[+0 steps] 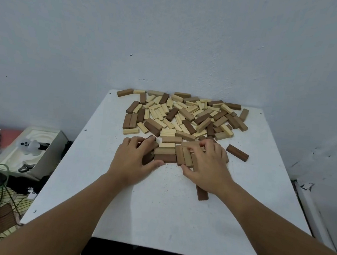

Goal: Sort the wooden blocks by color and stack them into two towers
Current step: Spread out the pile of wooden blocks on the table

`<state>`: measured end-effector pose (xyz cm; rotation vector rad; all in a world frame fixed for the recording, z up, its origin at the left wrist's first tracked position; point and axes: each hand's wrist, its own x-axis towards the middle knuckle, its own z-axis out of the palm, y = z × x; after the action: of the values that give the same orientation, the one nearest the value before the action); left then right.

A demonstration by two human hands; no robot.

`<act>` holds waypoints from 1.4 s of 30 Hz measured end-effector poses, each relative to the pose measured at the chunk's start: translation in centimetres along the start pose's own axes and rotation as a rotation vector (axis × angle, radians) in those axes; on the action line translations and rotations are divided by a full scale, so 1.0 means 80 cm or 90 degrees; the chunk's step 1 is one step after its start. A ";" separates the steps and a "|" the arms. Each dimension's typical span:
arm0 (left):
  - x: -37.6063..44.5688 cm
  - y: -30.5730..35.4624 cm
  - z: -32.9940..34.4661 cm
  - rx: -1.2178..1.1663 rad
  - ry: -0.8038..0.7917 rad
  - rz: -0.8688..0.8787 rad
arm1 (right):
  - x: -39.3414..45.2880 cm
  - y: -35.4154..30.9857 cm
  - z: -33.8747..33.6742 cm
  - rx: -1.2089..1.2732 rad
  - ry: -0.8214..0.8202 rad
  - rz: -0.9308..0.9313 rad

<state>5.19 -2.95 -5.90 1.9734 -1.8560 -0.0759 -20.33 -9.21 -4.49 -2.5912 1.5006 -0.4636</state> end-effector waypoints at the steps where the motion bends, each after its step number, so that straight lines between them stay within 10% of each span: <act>1: 0.000 0.000 0.000 -0.006 -0.008 -0.001 | 0.000 -0.001 -0.002 0.007 -0.012 -0.010; 11: -0.007 0.001 -0.007 -0.127 0.017 0.022 | 0.025 -0.033 -0.005 -0.030 -0.125 -0.128; 24: -0.011 -0.020 -0.068 0.008 -0.251 -0.101 | 0.046 -0.062 -0.008 0.021 -0.167 -0.069; 42: 0.160 -0.039 -0.054 -0.368 0.054 -0.270 | 0.195 -0.059 0.004 0.197 -0.006 0.067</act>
<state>10.88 -14.06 0.12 1.8634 -1.1559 -0.5750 -9.12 -20.29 -0.45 -2.2636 1.4250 -0.6155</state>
